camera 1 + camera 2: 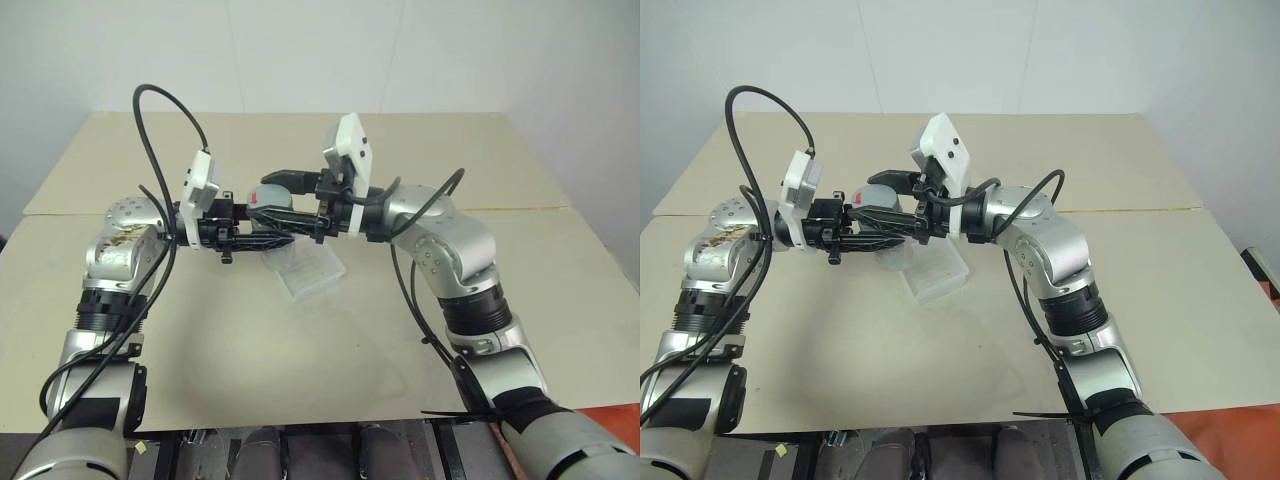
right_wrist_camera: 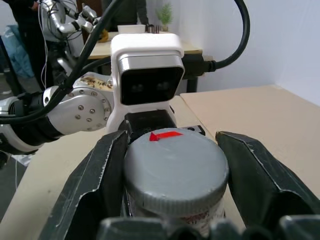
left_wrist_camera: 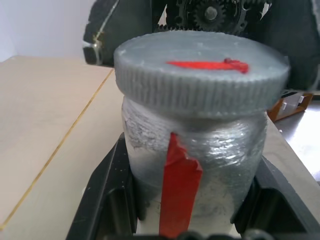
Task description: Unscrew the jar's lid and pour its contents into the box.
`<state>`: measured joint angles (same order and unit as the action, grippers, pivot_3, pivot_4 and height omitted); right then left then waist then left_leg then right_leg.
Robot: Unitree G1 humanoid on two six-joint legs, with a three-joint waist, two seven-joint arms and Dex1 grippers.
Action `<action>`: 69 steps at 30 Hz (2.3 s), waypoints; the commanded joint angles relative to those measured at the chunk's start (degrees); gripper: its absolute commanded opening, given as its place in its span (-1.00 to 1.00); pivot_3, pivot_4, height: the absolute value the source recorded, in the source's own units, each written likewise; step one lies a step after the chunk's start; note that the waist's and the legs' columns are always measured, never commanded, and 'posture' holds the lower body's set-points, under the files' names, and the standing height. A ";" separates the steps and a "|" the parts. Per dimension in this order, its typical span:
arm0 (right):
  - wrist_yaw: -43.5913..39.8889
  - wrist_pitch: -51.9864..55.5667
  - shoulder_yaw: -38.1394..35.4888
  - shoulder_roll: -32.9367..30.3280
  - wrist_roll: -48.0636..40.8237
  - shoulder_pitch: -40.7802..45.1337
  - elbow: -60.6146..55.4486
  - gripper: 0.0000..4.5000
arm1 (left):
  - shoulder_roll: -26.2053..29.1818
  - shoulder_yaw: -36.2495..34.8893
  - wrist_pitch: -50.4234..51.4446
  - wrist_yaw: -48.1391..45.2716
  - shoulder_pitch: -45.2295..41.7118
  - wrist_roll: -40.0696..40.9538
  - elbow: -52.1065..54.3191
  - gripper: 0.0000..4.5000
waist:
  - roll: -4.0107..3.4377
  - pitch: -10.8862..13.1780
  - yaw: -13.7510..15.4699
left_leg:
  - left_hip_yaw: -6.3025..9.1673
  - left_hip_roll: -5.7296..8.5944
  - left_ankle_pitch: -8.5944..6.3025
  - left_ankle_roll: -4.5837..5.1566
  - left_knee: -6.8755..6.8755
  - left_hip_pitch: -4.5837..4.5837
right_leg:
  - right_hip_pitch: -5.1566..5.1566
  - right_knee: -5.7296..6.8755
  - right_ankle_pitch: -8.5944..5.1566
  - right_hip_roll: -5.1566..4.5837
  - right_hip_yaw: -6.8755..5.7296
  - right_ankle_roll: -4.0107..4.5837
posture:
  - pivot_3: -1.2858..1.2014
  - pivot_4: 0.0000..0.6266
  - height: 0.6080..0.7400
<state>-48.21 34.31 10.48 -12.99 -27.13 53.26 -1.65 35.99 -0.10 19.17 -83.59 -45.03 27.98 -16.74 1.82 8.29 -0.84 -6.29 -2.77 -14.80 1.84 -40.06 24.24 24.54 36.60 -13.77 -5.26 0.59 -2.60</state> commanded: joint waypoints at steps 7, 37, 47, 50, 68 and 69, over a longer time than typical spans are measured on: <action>0.30 -0.26 -1.80 -0.77 0.05 2.34 -1.38 0.24 | 0.29 0.11 -0.48 -0.64 0.22 -0.22 1.17 -0.14 | 0.00 0.00 0.00 | 0.00 0.00 0.00 0.00 0.00 0.00 | 0.00 0.00 0.00 0.00 0.00 0.00 | 0.03 -0.52 1.00; -4.88 -4.54 -7.13 -8.60 -2.48 5.36 -2.87 0.24 | 2.12 5.97 1.28 -6.46 6.48 -0.38 3.47 -0.14 | 0.00 0.00 0.02 | 0.00 0.00 -0.02 0.03 0.00 0.00 | 0.00 -0.01 0.00 0.00 0.00 0.00 | 0.03 -0.52 1.00; -5.82 -6.72 -8.71 -8.55 -3.46 4.95 -3.60 0.24 | 1.83 7.11 0.34 -6.89 7.54 -1.12 3.99 -0.14 | -0.03 0.03 -0.05 | -0.03 -0.04 -0.15 0.25 0.03 -0.03 | 0.01 0.01 0.00 0.02 0.01 0.01 | 0.03 -0.52 1.00; -5.02 -5.66 -9.02 -9.16 -3.32 3.72 -4.56 0.24 | 1.06 5.51 -0.05 -5.23 5.95 -0.56 2.85 -0.14 | -0.03 0.03 0.00 | -0.03 -0.02 -0.15 0.25 0.02 -0.03 | 0.00 0.02 0.00 0.01 0.03 0.01 | 0.03 -0.52 1.00; 26.63 1.44 -12.74 -9.51 11.19 -28.00 -8.90 0.24 | -2.43 -4.46 -5.39 12.54 0.76 -2.50 -1.33 -0.14 | -0.01 0.01 0.19 | 0.00 0.03 -0.10 0.17 0.00 -0.04 | -0.11 -0.09 0.00 -0.03 0.02 0.00 | 0.03 -0.52 1.00; 28.10 1.09 -12.60 -8.88 12.23 -28.67 -7.75 0.24 | -2.96 -4.62 -5.47 13.82 0.61 -2.74 -1.45 -0.14 | -0.01 0.01 0.16 | 0.00 0.04 -0.09 0.16 0.00 -0.04 | -0.11 -0.08 0.00 -0.03 0.03 0.00 | 0.03 -0.52 1.00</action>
<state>-22.59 36.67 -1.24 -22.07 -16.47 23.96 -8.72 33.52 -3.63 14.87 -71.93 -42.88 25.59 -18.88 1.81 8.30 -0.68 -6.29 -2.73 -14.89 1.99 -40.06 24.19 24.43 36.52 -13.77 -5.29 0.63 -2.60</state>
